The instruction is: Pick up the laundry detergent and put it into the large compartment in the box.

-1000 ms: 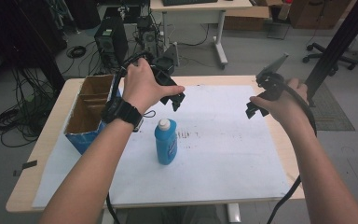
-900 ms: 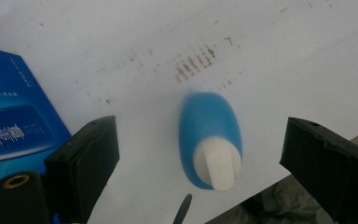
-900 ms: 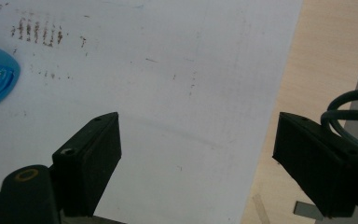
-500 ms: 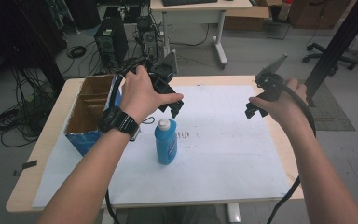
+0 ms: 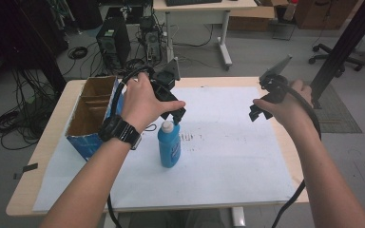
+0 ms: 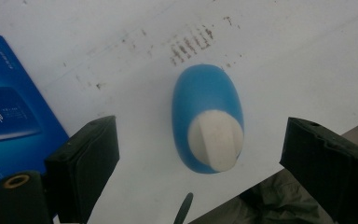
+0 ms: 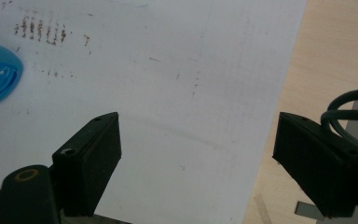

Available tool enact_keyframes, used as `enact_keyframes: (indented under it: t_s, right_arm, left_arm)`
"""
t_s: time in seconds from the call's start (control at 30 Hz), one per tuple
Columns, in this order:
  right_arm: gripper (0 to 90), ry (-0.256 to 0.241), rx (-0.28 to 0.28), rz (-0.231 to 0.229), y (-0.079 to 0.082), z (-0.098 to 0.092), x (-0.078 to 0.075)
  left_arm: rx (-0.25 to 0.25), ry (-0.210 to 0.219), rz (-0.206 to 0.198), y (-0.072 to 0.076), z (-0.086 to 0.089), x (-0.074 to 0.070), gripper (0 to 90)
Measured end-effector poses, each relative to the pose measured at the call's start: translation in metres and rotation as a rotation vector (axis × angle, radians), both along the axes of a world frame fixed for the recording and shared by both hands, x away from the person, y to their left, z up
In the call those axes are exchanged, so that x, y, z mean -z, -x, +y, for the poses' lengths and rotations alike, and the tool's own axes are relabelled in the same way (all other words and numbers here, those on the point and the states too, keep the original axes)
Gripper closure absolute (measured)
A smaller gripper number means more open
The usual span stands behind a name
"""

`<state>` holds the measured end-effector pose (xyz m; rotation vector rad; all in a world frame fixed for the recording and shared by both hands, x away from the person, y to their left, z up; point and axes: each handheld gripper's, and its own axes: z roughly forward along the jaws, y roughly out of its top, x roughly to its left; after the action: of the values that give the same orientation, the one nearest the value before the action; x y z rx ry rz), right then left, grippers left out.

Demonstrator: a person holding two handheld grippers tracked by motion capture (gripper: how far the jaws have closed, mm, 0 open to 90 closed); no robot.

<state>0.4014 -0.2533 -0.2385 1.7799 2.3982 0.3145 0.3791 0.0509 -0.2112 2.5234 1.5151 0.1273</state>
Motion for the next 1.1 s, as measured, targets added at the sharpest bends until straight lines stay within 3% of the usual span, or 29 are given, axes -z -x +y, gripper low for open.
enact_keyframes:
  t_s: [0.73,1.1]
  right_arm:
    - [15.0,0.000,0.000,0.004,0.001,0.000,0.003]
    - [15.0,0.001,-0.003,0.010,0.000,0.002,0.006]
  left_arm:
    - [-0.009,-0.010,0.009,0.001,0.000,0.010,11.5]
    - [-0.008,-0.026,0.029,0.000,-0.003,0.023,11.4]
